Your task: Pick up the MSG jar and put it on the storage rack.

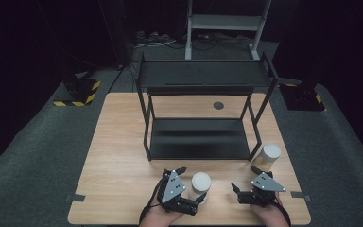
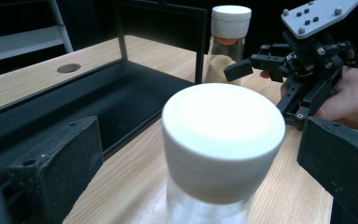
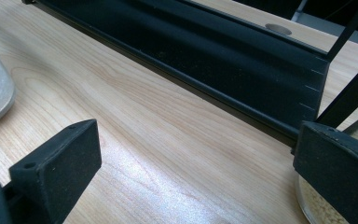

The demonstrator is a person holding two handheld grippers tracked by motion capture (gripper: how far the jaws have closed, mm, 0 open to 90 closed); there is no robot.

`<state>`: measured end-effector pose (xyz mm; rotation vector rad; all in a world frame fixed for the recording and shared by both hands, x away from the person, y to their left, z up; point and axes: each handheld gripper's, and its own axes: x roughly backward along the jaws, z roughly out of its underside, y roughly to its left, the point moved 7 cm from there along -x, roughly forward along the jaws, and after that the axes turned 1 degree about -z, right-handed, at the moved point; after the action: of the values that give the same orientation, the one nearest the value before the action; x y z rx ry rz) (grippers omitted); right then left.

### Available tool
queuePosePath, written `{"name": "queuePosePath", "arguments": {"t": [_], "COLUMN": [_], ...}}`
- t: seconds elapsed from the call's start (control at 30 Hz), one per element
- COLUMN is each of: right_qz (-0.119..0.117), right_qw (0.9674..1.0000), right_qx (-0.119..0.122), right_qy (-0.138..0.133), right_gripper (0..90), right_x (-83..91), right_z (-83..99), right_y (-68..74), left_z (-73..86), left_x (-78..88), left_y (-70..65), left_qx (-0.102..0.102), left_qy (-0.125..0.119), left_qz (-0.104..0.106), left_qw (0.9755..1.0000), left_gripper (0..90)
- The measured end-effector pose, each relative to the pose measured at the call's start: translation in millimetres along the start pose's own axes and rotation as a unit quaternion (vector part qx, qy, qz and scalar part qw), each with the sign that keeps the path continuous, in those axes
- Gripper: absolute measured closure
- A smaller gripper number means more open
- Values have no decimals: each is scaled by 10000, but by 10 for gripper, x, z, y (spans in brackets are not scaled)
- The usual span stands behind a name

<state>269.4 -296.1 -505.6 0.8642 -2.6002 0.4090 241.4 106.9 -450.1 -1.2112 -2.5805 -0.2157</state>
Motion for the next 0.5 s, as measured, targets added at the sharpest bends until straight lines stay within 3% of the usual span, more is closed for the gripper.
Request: {"name": "queuePosePath", "arguments": {"t": [0.5], "right_qz": [-17], "right_qw": [10000], "right_qx": [-14], "right_qy": [-16], "right_gripper": [1], "right_x": [3], "right_z": [4], "right_y": [-6], "left_z": [27], "left_x": [-134], "left_y": [-30], "left_qx": [-6], "left_qy": [25], "left_qz": [89], "left_qw": [10000], "left_gripper": [31]}}
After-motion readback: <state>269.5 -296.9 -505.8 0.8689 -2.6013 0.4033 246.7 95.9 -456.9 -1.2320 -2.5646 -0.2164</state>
